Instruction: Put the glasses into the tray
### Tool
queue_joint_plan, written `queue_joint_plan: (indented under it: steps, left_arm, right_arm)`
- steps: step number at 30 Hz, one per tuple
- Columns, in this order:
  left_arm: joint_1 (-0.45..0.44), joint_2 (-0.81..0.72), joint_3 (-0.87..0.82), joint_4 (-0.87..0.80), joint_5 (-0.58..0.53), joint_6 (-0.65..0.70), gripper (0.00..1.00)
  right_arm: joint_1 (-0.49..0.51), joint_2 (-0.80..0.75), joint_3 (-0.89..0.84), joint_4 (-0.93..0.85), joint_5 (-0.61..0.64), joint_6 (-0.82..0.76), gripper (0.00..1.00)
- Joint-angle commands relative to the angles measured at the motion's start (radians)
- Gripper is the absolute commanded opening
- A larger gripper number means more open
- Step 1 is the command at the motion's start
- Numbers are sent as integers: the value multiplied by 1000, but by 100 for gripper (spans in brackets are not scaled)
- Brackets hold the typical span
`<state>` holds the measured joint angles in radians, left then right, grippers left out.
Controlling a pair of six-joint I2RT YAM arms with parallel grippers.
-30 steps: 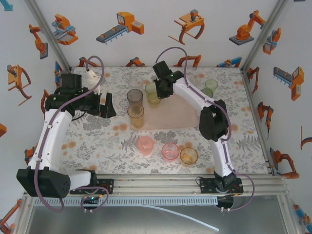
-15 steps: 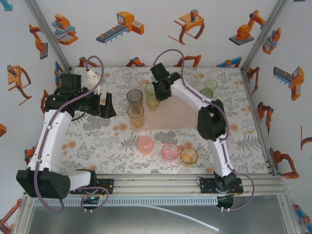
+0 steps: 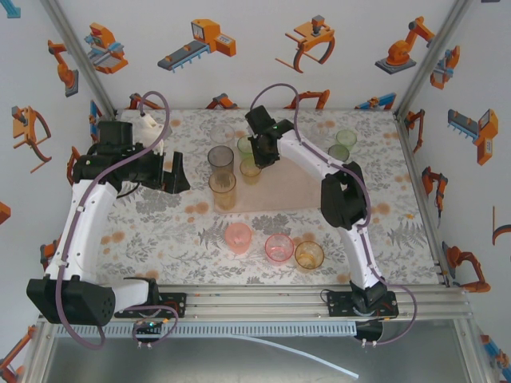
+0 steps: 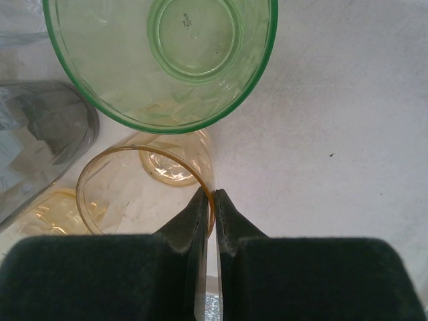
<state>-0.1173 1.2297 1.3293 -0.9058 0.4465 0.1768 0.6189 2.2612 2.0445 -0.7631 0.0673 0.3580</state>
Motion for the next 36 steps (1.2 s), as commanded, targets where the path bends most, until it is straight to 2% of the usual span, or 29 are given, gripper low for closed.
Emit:
queue_joint_plan:
  steps: [1,9,23,36]
  left_arm:
    - [5,-28,3,-2,25,0,97]
    - [9,-34,-1,1,26,0,97]
    - [17,-37,-6,5,26,-2,97]
    - [34,-31,-1,8,-6,5,97]
  right_arm:
    - [8,8,36,-16,-6,1,12]
    - [8,11,36,-16,-4,3,14]
    - [10,-5,53,-32,-3,-3,32]
    - [10,-83,64,-103,-35,-36,39]
